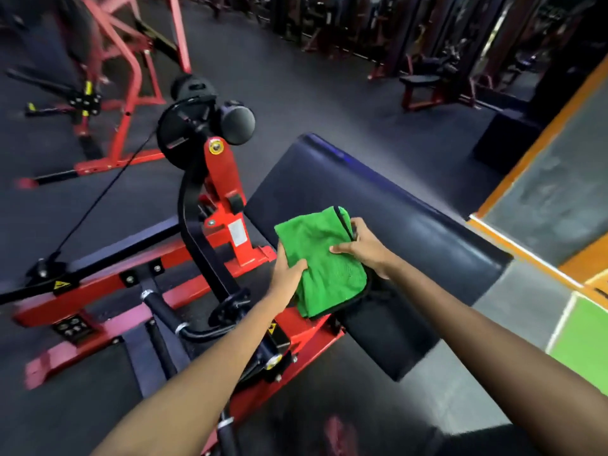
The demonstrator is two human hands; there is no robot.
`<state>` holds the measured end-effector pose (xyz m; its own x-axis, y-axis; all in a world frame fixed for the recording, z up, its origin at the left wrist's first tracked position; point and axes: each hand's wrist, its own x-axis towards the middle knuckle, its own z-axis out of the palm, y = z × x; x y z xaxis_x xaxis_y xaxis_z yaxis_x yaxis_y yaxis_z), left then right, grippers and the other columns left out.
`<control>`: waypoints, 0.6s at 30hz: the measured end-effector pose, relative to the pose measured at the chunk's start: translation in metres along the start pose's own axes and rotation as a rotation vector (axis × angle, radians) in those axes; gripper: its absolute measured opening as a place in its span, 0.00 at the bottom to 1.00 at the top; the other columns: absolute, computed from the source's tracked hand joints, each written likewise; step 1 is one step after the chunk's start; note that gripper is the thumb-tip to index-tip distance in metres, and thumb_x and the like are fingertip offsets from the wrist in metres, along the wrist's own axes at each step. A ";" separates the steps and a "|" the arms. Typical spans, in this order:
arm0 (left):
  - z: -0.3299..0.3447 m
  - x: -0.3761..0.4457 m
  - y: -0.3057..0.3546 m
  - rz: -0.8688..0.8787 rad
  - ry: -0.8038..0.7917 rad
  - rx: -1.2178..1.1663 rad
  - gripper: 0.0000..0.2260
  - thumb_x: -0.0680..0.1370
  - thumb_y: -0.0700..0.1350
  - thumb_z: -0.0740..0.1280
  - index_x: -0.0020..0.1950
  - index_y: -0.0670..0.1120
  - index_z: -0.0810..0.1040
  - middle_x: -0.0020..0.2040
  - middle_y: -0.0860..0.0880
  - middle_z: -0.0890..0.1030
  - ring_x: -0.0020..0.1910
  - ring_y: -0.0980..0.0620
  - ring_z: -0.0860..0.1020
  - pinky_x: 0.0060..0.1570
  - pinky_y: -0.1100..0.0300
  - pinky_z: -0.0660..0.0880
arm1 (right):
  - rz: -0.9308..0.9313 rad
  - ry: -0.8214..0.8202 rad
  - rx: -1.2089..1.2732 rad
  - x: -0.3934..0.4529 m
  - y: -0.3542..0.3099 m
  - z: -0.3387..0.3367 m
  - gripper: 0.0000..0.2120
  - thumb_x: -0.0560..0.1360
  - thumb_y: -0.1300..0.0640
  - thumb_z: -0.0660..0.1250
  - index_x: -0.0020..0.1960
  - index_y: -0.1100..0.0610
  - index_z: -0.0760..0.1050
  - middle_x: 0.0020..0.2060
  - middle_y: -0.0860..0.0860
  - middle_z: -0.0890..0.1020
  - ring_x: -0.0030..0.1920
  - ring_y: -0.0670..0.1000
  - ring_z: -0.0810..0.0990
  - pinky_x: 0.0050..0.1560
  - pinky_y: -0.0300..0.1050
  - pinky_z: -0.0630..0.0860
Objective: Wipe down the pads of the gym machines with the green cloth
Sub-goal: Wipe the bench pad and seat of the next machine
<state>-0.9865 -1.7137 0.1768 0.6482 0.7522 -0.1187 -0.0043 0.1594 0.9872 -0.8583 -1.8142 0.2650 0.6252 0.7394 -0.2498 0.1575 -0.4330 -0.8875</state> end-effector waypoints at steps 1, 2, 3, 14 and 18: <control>0.003 0.007 0.003 -0.007 0.029 -0.019 0.31 0.73 0.29 0.62 0.74 0.48 0.61 0.63 0.48 0.76 0.59 0.51 0.76 0.61 0.54 0.73 | -0.033 -0.027 -0.067 0.013 -0.006 -0.004 0.25 0.70 0.63 0.73 0.60 0.55 0.63 0.53 0.52 0.77 0.52 0.51 0.79 0.53 0.49 0.78; 0.007 0.016 0.005 -0.004 0.072 -0.049 0.31 0.74 0.29 0.61 0.74 0.47 0.61 0.64 0.47 0.76 0.59 0.51 0.75 0.60 0.58 0.74 | -0.073 -0.062 -0.149 0.026 -0.015 -0.008 0.26 0.70 0.61 0.74 0.60 0.55 0.62 0.53 0.52 0.77 0.54 0.52 0.78 0.55 0.51 0.77; 0.013 0.020 0.011 0.005 0.101 -0.076 0.30 0.74 0.28 0.61 0.74 0.45 0.61 0.64 0.47 0.75 0.58 0.52 0.75 0.58 0.61 0.74 | -0.103 -0.081 -0.217 0.037 -0.023 -0.013 0.26 0.70 0.60 0.74 0.60 0.55 0.62 0.53 0.51 0.77 0.54 0.52 0.78 0.56 0.51 0.76; 0.081 0.098 0.055 -0.064 0.343 0.075 0.31 0.73 0.45 0.67 0.74 0.54 0.60 0.62 0.42 0.72 0.61 0.43 0.73 0.63 0.56 0.69 | -0.333 -0.039 -0.696 0.133 -0.085 -0.065 0.29 0.73 0.55 0.71 0.67 0.60 0.59 0.62 0.61 0.75 0.62 0.60 0.74 0.55 0.47 0.69; 0.090 0.112 0.056 -0.143 0.419 0.171 0.36 0.77 0.43 0.67 0.79 0.51 0.50 0.64 0.41 0.68 0.60 0.45 0.72 0.60 0.59 0.66 | -0.340 0.005 -0.802 0.143 -0.087 -0.069 0.25 0.75 0.55 0.67 0.66 0.60 0.59 0.61 0.63 0.75 0.62 0.64 0.74 0.54 0.51 0.69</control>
<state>-0.8460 -1.6782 0.2281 0.2700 0.9291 -0.2526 0.2112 0.1988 0.9570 -0.7302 -1.7066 0.3328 0.4499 0.8929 -0.0173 0.8259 -0.4233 -0.3724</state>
